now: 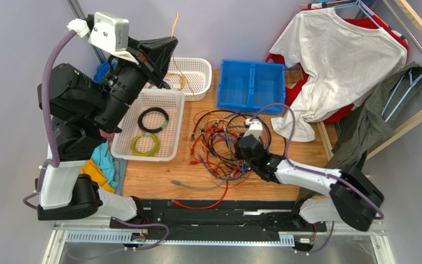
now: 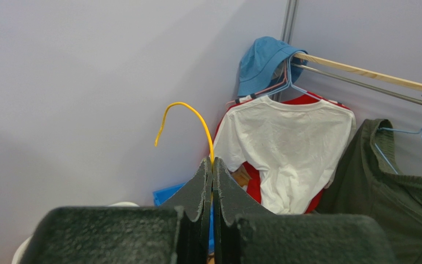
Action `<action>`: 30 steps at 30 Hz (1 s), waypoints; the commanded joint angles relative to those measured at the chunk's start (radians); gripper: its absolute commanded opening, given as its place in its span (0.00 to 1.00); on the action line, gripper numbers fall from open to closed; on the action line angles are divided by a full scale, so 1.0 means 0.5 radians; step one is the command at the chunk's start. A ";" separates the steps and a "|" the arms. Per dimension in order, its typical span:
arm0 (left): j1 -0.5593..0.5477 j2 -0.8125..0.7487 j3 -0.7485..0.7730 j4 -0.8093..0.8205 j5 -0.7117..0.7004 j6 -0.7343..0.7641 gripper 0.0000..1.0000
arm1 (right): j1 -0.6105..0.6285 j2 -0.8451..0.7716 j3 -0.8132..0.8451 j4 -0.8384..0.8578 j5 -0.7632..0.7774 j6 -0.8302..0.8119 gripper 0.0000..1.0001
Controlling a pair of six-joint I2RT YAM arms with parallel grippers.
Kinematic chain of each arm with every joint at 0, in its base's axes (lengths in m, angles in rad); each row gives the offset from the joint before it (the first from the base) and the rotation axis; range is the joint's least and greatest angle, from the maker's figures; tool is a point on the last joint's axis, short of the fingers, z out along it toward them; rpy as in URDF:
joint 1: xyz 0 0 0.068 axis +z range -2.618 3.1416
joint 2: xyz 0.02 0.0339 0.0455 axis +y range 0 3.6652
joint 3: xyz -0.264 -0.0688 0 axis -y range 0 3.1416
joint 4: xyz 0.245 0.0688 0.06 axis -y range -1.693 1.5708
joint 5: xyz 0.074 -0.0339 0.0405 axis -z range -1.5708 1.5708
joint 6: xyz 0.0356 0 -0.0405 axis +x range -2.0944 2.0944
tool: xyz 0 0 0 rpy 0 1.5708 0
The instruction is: Untangle the cables
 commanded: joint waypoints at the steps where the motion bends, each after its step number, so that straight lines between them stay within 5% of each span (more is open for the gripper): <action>1: -0.002 -0.054 -0.034 0.098 -0.075 0.097 0.00 | -0.056 -0.282 -0.151 -0.051 0.162 0.085 0.00; 3: -0.002 -0.051 -0.041 0.101 -0.078 0.097 0.00 | -0.056 -0.353 -0.185 -0.085 0.159 0.085 0.03; 7: 0.001 -0.030 -0.031 0.101 -0.075 0.103 0.00 | -0.053 -0.488 -0.225 -0.073 0.073 0.048 0.37; 9: -0.002 -0.021 -0.025 0.098 -0.075 0.103 0.00 | -0.050 -0.592 -0.240 -0.058 0.045 0.033 0.46; 18: -0.002 0.013 -0.016 0.098 -0.065 0.085 0.00 | -0.050 -0.835 -0.222 -0.067 -0.176 -0.053 0.47; 27: 0.019 0.197 -0.056 0.319 -0.599 0.593 0.00 | -0.053 -1.139 -0.194 -0.284 -0.344 -0.004 0.45; 30: 0.154 0.335 0.027 0.273 -0.609 0.555 0.00 | -0.053 -1.243 -0.167 -0.386 -0.387 -0.010 0.45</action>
